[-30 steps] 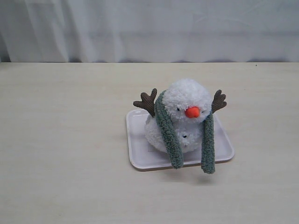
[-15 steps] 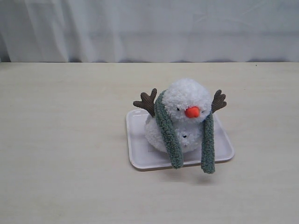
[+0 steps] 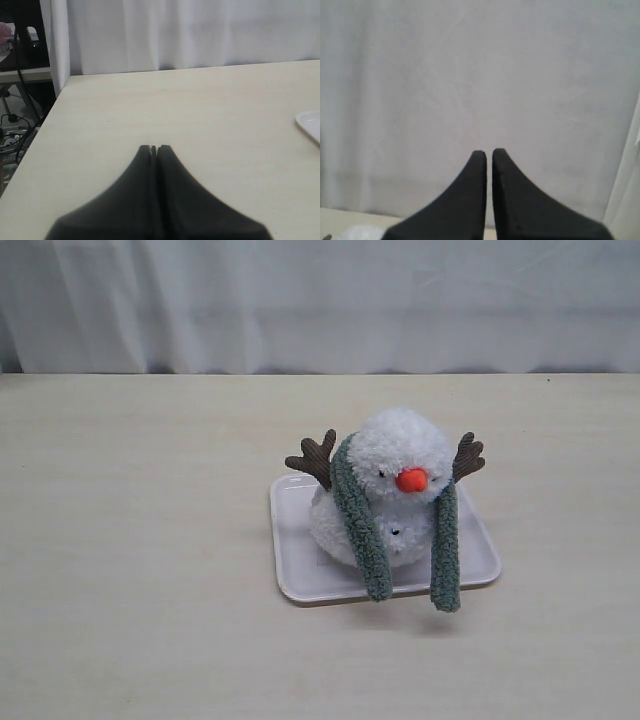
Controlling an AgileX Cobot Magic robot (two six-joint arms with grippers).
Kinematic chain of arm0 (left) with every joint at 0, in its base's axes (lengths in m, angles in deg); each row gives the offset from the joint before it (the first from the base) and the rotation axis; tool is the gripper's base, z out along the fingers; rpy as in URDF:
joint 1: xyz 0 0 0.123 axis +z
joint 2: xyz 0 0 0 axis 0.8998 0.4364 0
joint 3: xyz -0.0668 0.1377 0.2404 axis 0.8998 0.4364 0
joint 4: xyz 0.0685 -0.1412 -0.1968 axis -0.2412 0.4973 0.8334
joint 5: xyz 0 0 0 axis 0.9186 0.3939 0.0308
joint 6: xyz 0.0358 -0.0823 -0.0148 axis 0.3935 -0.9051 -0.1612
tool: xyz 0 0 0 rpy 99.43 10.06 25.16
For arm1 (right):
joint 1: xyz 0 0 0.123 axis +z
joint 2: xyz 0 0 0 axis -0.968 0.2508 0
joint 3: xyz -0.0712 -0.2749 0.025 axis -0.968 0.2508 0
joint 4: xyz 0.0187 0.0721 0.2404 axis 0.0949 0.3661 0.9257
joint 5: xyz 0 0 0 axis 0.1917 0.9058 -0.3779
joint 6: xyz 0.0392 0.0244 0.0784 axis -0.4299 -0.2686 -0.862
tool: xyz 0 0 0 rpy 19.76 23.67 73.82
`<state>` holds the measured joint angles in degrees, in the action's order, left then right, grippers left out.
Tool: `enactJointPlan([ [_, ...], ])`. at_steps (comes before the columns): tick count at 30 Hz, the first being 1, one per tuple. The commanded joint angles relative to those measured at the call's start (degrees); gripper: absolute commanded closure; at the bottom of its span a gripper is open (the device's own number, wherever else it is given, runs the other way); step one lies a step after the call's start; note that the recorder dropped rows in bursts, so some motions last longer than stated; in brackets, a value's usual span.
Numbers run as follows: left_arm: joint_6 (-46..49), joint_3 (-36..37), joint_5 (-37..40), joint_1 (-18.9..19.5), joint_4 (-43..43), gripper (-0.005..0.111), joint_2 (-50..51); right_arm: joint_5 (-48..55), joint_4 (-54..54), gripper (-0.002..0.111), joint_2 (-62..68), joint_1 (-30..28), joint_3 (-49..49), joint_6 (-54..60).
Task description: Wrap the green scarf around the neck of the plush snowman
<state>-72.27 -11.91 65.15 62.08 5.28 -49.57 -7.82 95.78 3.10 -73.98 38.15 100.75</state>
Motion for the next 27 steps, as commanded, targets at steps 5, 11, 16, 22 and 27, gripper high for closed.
enactJointPlan([
  [5, -0.03, 0.20, -0.19, 0.06, 0.09, 0.107, -0.17, -3.57, -13.99, 0.104, -0.35, -0.32, 9.80, -14.91],
  [11, -0.03, 0.20, -0.19, 0.06, 0.09, 0.107, -0.17, -4.20, -13.99, 0.104, -0.35, -0.32, 16.08, -14.91],
  [16, -0.03, 0.20, -0.19, 0.06, 0.09, 0.107, -0.17, -4.20, -13.99, 0.104, -0.35, -0.32, 18.98, -14.91],
  [22, -0.03, 0.20, -0.19, 0.06, 0.09, 0.107, -0.17, -2.23, -15.26, 0.104, -0.35, -0.32, 21.88, -14.91],
  [27, -0.03, 0.20, -0.19, 0.06, 0.09, 0.107, -0.17, -0.44, -15.26, 0.104, -0.35, -0.32, 21.88, -15.53],
])
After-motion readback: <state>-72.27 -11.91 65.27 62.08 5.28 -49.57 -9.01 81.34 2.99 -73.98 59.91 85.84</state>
